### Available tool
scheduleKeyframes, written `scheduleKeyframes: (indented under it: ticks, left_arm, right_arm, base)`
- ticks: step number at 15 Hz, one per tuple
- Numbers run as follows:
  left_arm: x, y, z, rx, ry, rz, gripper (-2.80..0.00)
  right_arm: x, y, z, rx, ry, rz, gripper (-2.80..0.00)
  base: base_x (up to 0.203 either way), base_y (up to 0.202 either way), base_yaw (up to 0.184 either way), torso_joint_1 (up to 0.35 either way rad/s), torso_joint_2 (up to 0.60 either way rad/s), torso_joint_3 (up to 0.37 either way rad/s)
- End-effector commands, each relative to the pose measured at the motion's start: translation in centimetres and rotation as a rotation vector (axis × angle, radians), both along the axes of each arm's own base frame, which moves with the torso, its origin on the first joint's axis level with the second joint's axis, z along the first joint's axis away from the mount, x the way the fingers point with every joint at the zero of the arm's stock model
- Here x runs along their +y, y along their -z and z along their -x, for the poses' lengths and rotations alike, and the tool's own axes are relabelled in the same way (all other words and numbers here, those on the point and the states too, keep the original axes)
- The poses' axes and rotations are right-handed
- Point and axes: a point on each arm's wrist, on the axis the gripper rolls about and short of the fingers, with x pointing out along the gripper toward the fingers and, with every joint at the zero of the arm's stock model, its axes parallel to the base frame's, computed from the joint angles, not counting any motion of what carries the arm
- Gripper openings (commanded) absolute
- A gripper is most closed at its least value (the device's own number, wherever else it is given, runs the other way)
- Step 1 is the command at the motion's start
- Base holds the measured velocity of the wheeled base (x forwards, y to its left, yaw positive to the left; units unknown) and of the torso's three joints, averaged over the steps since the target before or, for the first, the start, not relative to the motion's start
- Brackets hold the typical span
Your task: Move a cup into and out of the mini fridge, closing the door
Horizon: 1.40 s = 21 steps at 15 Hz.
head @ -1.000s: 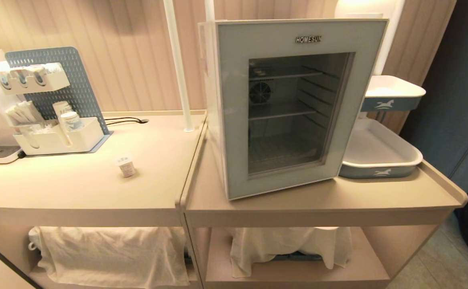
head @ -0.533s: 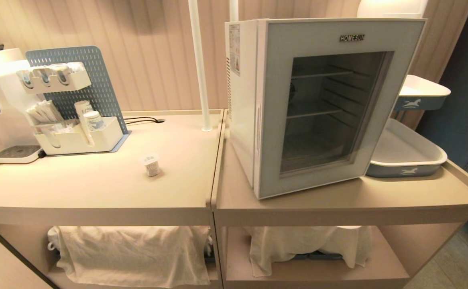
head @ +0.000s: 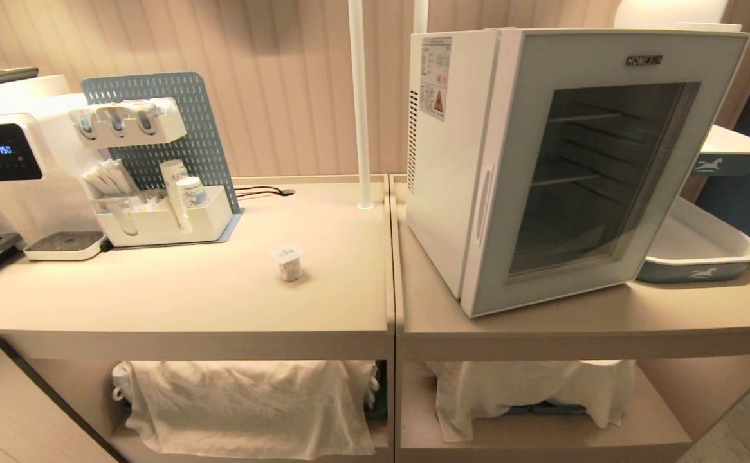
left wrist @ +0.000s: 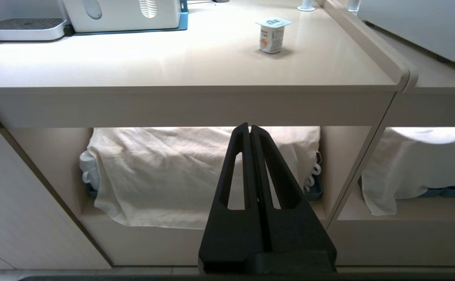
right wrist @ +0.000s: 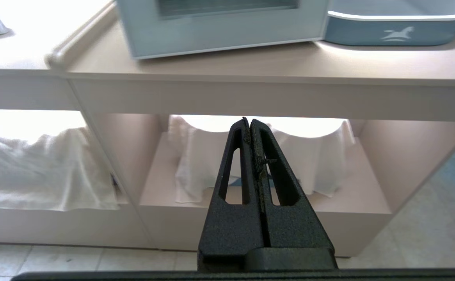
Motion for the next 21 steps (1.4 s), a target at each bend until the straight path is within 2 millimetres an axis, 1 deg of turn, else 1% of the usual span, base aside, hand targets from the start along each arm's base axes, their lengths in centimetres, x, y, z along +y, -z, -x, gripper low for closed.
scheduleKeyframes:
  ticks: [1, 21]
  left_arm:
    - [0.00, -0.02, -0.01, -0.001, -0.001, 0.002, -2.80]
    - [0.00, -0.02, 0.00, -0.002, -0.002, 0.002, -2.80]
  right_arm:
    - [0.00, 0.00, -0.01, 0.002, -0.001, 0.001, -2.80]
    - [0.00, 0.00, -0.01, 0.002, 0.001, 0.001, -2.80]
  base:
    - [0.000, 0.192, 0.000, 0.002, 0.01, -0.002]
    - [0.000, 0.191, 0.001, 0.002, 0.00, 0.002]
